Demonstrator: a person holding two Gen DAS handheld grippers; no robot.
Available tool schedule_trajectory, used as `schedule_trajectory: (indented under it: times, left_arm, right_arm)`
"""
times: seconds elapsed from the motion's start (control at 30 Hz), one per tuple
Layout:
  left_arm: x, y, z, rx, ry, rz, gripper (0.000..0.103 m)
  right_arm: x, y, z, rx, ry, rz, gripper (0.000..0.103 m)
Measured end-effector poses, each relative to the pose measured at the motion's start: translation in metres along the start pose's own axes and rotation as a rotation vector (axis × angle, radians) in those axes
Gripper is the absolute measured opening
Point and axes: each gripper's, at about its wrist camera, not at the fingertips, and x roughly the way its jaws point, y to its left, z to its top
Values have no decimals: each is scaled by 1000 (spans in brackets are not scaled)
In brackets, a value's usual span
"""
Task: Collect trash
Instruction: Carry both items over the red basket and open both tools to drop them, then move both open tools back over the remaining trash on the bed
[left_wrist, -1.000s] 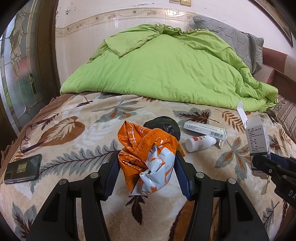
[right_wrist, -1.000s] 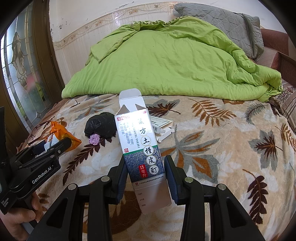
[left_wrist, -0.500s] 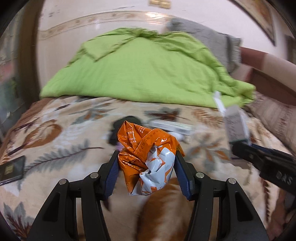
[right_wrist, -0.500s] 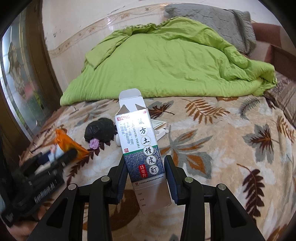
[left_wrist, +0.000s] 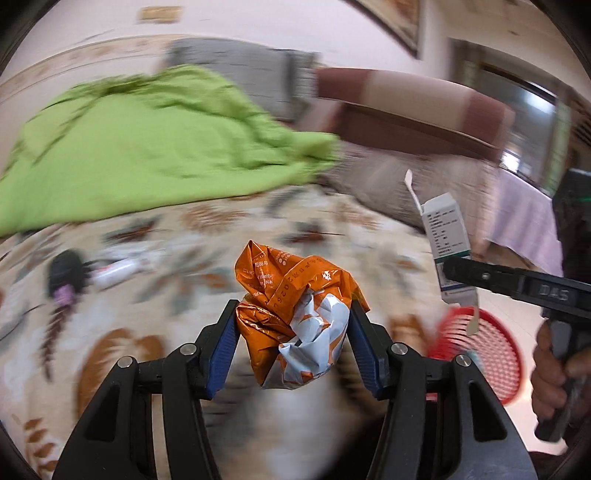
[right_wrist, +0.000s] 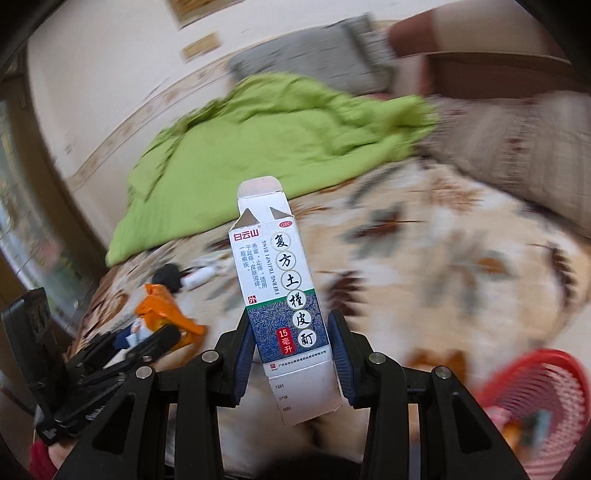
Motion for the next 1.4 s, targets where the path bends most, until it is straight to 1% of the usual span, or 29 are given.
schedule_trajectory:
  times: [0.07, 0.13, 0.17, 0.27, 0.37, 0.47, 0.53, 0.57, 0.6, 0.67, 0.73, 0.8, 0.87, 0.9, 0.93, 0.97, 1.0, 1.03, 1.07, 1.1, 1.13, 1.17, 1.23, 1.27, 1.33, 1.37, 1.4]
  left_arm:
    - [5, -39, 5, 50, 15, -80, 56]
    - [10, -69, 8, 84, 32, -146, 56]
    - [15, -88, 10, 98, 51, -203, 56]
    - [29, -128, 10, 122, 108, -301, 56]
    - [50, -168, 4, 168, 167, -349, 56]
    - [68, -197, -8, 203, 233, -382, 56]
    - [79, -209, -13, 224, 276, -388, 59]
    - [88, -215, -16, 233, 312, -382, 65]
    - [90, -216, -17, 232, 326, -375, 70]
    - [96, -213, -15, 212, 345, -360, 70]
    - [98, -206, -7, 187, 348, -360, 70]
    - [96, -194, 7, 158, 327, -343, 72]
    - [87, -174, 22, 123, 265, -333, 72]
    - [85, -165, 27, 108, 226, -316, 72]
    - [75, -146, 34, 87, 142, -271, 73]
    - [67, -132, 38, 73, 81, -229, 75]
    - [57, -111, 41, 59, -8, -132, 75]
    - [49, -97, 41, 58, -78, -41, 76]
    - [40, -79, 40, 62, -175, 106, 79]
    - [36, -68, 39, 61, -218, 191, 83]
    - [32, -54, 37, 56, -253, 268, 84]
    - [30, -38, 35, 40, -276, 320, 84]
    - [29, -7, 28, -7, -293, 392, 84]
    - [30, 3, 23, -23, -297, 402, 84]
    - [35, 25, 15, -31, -279, 425, 84]
    - [38, 34, 10, -39, -270, 436, 84]
    - [43, 46, 8, -62, -246, 422, 84]
  right_arm:
    - [-28, -28, -4, 28, -18, -63, 42]
    - [-54, -55, -11, 69, -29, -113, 42]
    - [-65, -68, -14, 94, -33, -135, 42]
    - [-99, -109, -30, 181, -44, -203, 42]
    - [-116, -137, -45, 252, -39, -242, 42]
    - [-122, -157, -60, 299, -15, -262, 43]
    - [-119, -172, -71, 339, 6, -269, 44]
    - [-117, -180, -76, 359, 17, -262, 48]
    - [-116, -188, -81, 377, 32, -254, 56]
    - [-115, -200, -87, 399, 44, -278, 58]
    - [-116, -204, -89, 396, 47, -277, 58]
    - [-119, -205, -86, 381, 31, -274, 58]
    - [-119, -201, -79, 363, 18, -264, 58]
    - [-118, -197, -73, 363, 11, -243, 59]
    - [-114, -191, -68, 362, 7, -220, 59]
    - [-110, -184, -64, 353, 5, -206, 59]
    - [-105, -173, -58, 327, 3, -191, 59]
    - [-98, -153, -50, 275, -17, -186, 59]
    - [-91, -138, -45, 237, -35, -197, 59]
    - [-85, -126, -41, 213, -44, -208, 59]
    - [-74, -106, -36, 184, -57, -218, 60]
    - [-64, -92, -33, 173, -68, -225, 60]
    - [-44, -68, -29, 148, -68, -233, 62]
    - [-34, -57, -28, 132, -64, -239, 62]
    - [-18, -34, -30, 86, -48, -252, 62]
    - [-9, -24, -31, 43, -19, -280, 62]
    - [-6, -18, -31, 21, -5, -299, 62]
